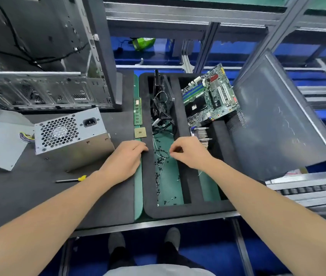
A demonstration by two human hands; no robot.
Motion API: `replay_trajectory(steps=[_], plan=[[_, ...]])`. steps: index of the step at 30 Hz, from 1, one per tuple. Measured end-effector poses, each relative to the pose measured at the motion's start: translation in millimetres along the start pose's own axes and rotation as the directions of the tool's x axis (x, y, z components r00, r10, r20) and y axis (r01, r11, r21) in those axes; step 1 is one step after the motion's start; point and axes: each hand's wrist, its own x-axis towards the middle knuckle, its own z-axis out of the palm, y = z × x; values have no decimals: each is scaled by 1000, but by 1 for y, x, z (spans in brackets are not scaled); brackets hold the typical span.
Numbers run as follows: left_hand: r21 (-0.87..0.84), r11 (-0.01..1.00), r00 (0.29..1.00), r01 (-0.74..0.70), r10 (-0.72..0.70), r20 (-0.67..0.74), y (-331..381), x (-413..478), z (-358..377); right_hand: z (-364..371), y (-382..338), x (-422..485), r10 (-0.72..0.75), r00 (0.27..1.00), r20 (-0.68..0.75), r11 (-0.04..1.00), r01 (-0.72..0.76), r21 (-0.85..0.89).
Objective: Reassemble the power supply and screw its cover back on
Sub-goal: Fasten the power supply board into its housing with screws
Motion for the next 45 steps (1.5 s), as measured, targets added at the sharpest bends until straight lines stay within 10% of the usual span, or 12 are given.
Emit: replay_trajectory(steps=[8,45], plan=[[11,1000,1000,-1,1,-14,-2,6,6,64,-27,20,104,710,697,831,323,-453],[-50,995,995,90,-89,36,-2,3,6,99,-12,4,-57,793,607,762,428,-486]])
